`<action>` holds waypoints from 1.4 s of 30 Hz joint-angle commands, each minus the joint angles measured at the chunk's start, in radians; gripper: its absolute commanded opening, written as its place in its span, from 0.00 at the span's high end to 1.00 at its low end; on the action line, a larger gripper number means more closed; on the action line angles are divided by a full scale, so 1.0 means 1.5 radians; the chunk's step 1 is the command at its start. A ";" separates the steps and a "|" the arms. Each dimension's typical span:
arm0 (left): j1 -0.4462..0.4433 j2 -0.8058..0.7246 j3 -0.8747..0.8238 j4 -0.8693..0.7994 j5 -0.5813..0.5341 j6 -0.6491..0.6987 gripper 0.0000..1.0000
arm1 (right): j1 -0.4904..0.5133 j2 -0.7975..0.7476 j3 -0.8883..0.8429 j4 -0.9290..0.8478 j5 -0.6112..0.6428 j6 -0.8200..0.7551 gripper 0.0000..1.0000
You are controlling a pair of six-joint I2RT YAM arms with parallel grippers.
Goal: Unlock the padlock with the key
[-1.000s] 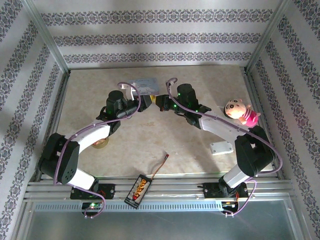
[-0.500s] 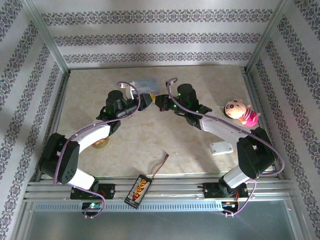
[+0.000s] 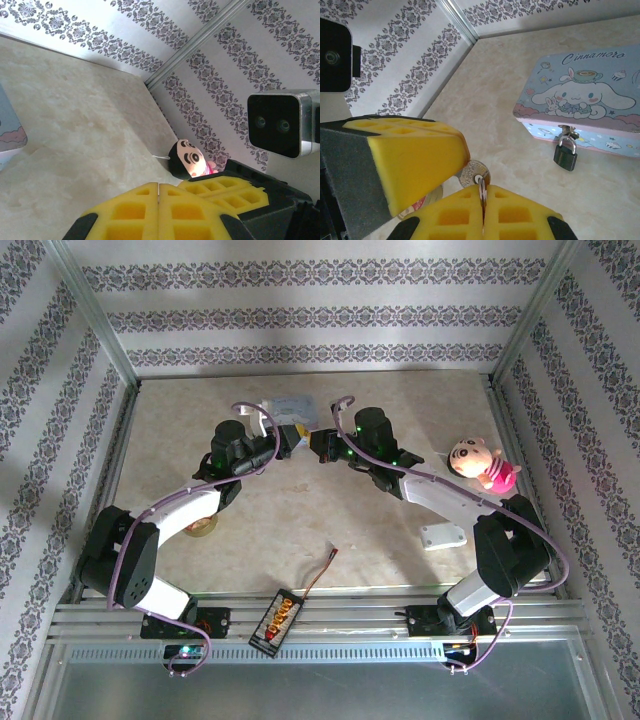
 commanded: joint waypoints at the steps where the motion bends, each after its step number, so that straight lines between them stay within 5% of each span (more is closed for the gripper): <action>1: -0.006 -0.032 0.018 -0.012 -0.037 0.003 1.00 | 0.009 -0.030 -0.022 -0.002 -0.012 -0.047 0.91; 10: -0.006 -0.082 0.128 -0.338 -0.103 0.015 1.00 | 0.079 -0.130 -0.102 -0.029 0.207 -0.278 0.61; 18: -0.006 -0.093 0.180 -0.453 -0.060 -0.002 1.00 | 0.202 -0.085 -0.079 0.033 0.403 -0.519 0.55; 27: -0.006 -0.111 0.202 -0.526 -0.044 0.015 1.00 | 0.212 -0.047 -0.064 0.098 0.413 -0.575 0.52; 42: -0.004 -0.111 0.213 -0.545 -0.018 0.003 1.00 | 0.227 -0.040 -0.061 0.127 0.400 -0.633 0.65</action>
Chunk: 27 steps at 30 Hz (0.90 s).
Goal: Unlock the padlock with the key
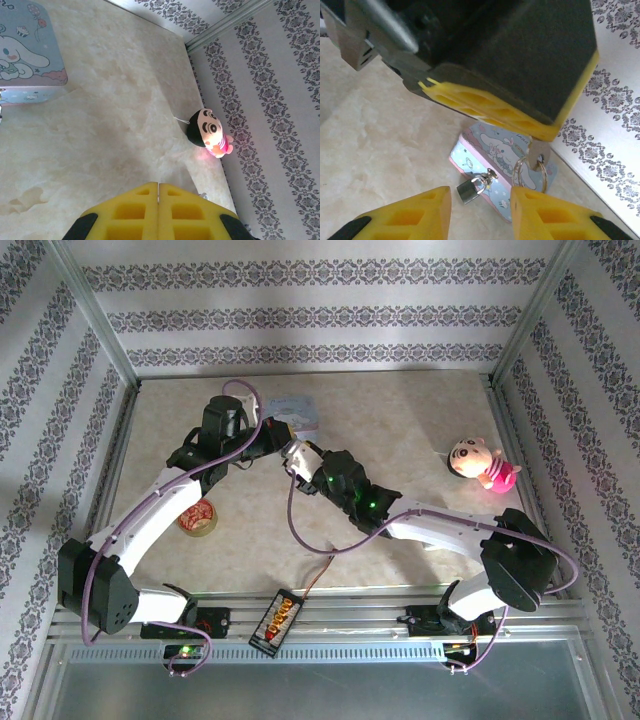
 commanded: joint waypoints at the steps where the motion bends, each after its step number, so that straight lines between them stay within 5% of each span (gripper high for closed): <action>1: 0.001 -0.012 0.014 -0.017 0.015 -0.002 1.00 | 0.007 0.009 0.022 0.025 0.009 -0.021 0.65; 27: 0.013 -0.027 -0.015 -0.012 -0.001 -0.023 1.00 | 0.008 0.001 -0.002 0.118 0.059 -0.039 0.61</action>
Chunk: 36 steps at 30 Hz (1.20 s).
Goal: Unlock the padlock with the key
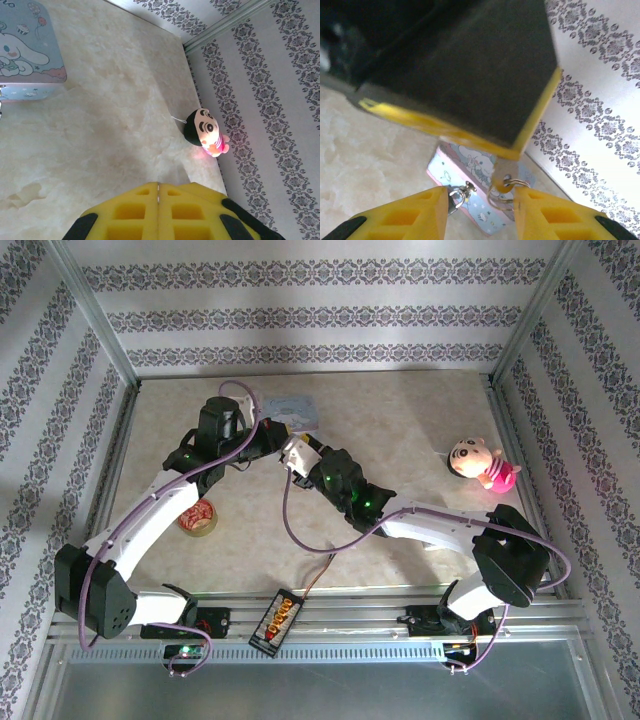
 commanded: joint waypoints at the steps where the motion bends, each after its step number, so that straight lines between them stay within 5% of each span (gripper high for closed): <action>1: 0.006 -0.010 -0.008 -0.005 -0.003 -0.013 1.00 | 0.007 -0.027 -0.014 0.053 0.009 -0.004 0.61; 33: 0.006 -0.005 -0.008 -0.022 0.014 -0.005 1.00 | -0.009 0.027 0.021 0.098 0.019 -0.003 0.68; 36: 0.006 -0.003 -0.006 -0.021 0.017 -0.006 1.00 | -0.008 0.025 0.020 0.098 0.015 -0.003 0.78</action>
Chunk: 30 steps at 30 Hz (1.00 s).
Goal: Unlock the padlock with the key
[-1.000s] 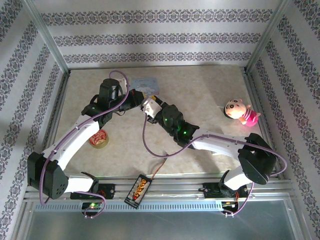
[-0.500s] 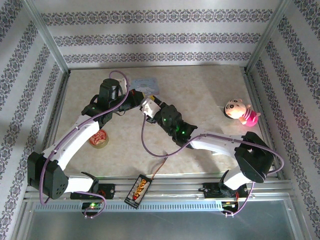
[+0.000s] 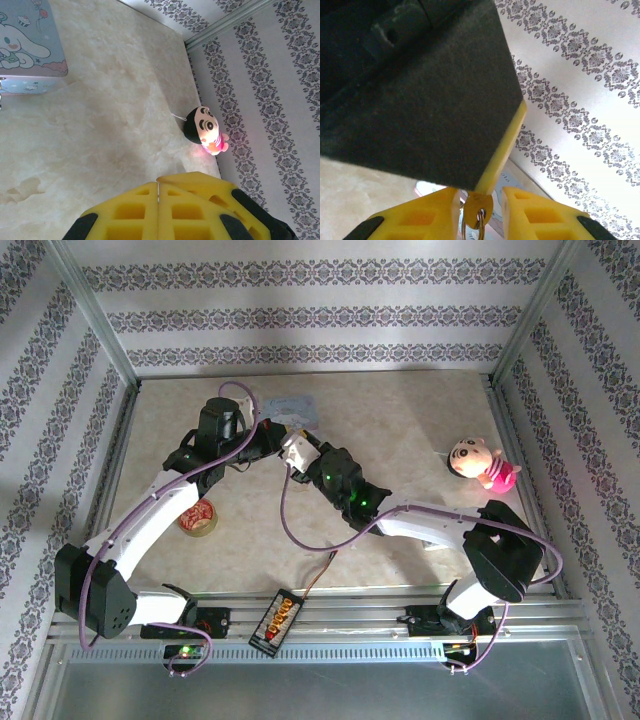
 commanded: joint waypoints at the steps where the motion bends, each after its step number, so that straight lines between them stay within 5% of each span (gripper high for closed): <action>1: 0.005 -0.003 -0.002 -0.017 0.012 0.004 1.00 | -0.002 -0.004 0.018 0.023 0.006 0.006 0.82; 6: 0.006 -0.003 -0.003 0.000 0.024 -0.001 1.00 | -0.003 -0.002 0.013 0.023 0.013 0.009 0.98; 10: 0.006 -0.009 -0.007 0.028 0.037 -0.007 0.98 | -0.003 -0.003 0.007 0.022 0.020 0.017 1.00; 17: 0.022 -0.035 -0.034 0.096 0.031 -0.044 0.60 | -0.019 -0.032 -0.015 -0.007 0.024 0.085 1.00; 22: 0.036 -0.062 -0.055 0.153 0.021 -0.058 0.56 | -0.038 -0.079 -0.048 -0.056 -0.015 0.173 1.00; 26: 0.043 -0.083 -0.055 0.136 -0.022 -0.012 0.51 | -0.085 -0.134 -0.055 -0.150 -0.142 0.306 1.00; 30: 0.046 -0.095 -0.058 0.139 -0.023 0.059 0.43 | -0.196 -0.164 -0.045 -0.212 -0.401 0.507 1.00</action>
